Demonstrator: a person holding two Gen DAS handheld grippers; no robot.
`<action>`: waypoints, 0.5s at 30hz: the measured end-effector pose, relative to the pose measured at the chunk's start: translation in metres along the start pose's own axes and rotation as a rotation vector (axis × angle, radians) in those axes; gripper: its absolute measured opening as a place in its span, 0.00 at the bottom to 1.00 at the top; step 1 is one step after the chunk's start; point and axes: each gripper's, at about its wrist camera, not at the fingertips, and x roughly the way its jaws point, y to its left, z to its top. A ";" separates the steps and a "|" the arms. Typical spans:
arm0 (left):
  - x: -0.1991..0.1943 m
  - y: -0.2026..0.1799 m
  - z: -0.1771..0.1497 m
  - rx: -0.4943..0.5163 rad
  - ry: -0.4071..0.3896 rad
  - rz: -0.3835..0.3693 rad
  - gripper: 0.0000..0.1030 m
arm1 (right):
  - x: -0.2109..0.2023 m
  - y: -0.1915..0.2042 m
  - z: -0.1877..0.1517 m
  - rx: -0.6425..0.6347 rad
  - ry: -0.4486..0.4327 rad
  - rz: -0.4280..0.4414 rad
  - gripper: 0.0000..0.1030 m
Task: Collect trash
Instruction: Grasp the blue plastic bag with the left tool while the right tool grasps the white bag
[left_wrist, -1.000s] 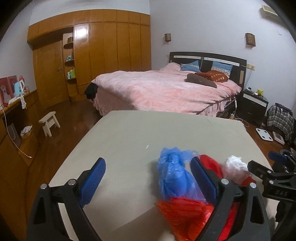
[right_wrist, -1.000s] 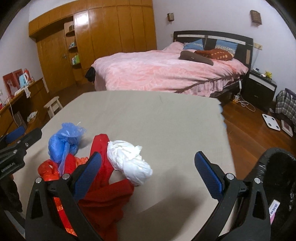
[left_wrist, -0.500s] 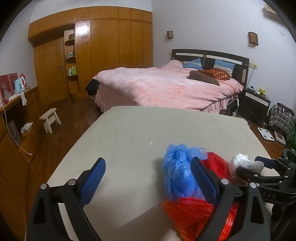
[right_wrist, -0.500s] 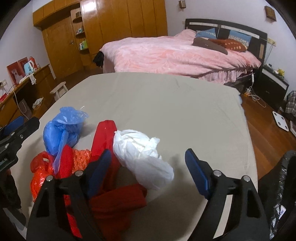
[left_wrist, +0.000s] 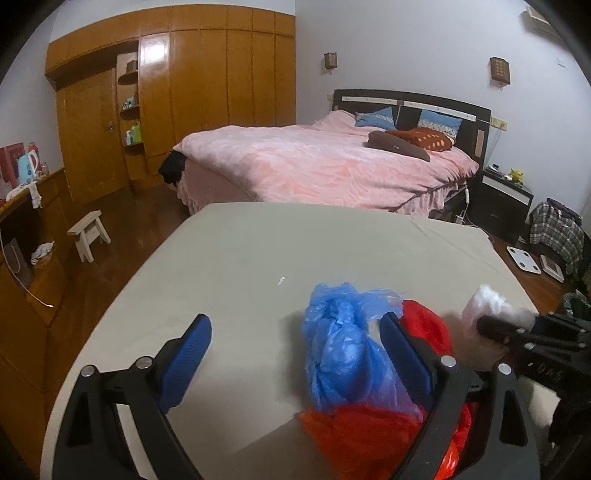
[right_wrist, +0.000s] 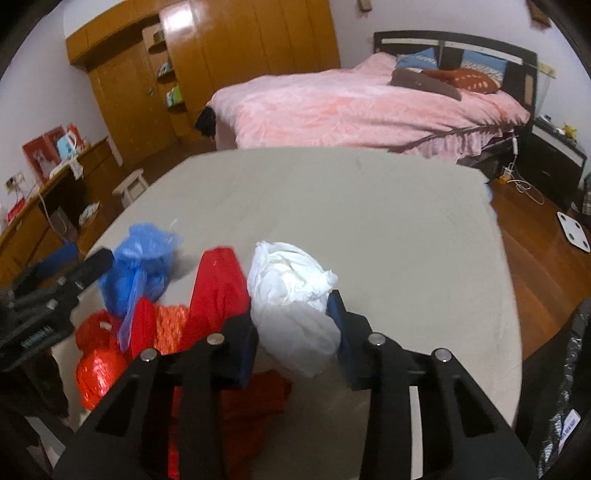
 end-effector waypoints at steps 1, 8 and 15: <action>0.004 -0.001 0.000 0.001 0.009 -0.004 0.85 | -0.001 -0.001 0.001 0.002 -0.007 -0.003 0.34; 0.029 -0.012 -0.003 0.014 0.086 -0.049 0.72 | -0.004 -0.005 0.003 -0.006 -0.024 -0.019 0.34; 0.042 -0.013 -0.006 -0.005 0.150 -0.133 0.35 | -0.007 -0.004 0.001 -0.002 -0.027 -0.017 0.34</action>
